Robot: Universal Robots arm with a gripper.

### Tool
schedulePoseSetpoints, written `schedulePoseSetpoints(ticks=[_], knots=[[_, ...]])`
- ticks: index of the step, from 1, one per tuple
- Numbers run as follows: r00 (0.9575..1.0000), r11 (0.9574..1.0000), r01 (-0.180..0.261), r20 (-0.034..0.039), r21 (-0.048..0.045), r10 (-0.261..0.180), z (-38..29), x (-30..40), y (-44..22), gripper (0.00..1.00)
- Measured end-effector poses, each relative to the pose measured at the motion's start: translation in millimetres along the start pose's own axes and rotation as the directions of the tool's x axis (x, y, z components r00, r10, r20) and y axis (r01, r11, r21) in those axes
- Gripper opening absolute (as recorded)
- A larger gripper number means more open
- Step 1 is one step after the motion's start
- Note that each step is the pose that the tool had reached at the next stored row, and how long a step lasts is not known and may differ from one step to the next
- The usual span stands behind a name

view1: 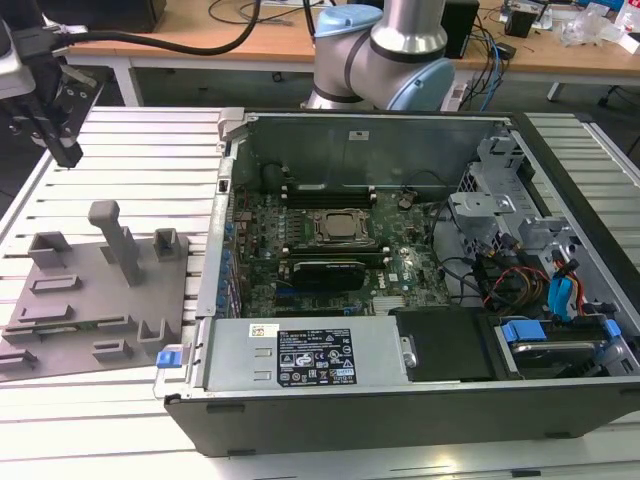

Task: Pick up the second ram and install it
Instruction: 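Reach for the second ram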

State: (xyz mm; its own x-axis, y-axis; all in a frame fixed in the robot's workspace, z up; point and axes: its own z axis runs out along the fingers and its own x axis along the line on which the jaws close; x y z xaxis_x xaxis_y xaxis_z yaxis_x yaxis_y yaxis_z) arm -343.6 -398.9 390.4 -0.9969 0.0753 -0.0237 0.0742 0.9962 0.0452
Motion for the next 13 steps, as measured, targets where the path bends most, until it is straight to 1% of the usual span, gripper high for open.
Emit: schedulePoseSetpoints(ticks=[2,5,11,13], knots=[[1.0,1.0,0.0,0.0,0.0,0.0,0.0,6.5,-0.5,0.11],[1.0,1.0,0.0,0.0,0.0,0.0,0.0,14.0,-1.0,0.11],[1.0,1.0,0.0,-0.0001,0.0001,0.0,-0.1,32.6,-2.5,0.11],[1.0,1.0,0.0,-0.0001,0.0001,0.0,-0.1,35.2,-2.7,0.11]])
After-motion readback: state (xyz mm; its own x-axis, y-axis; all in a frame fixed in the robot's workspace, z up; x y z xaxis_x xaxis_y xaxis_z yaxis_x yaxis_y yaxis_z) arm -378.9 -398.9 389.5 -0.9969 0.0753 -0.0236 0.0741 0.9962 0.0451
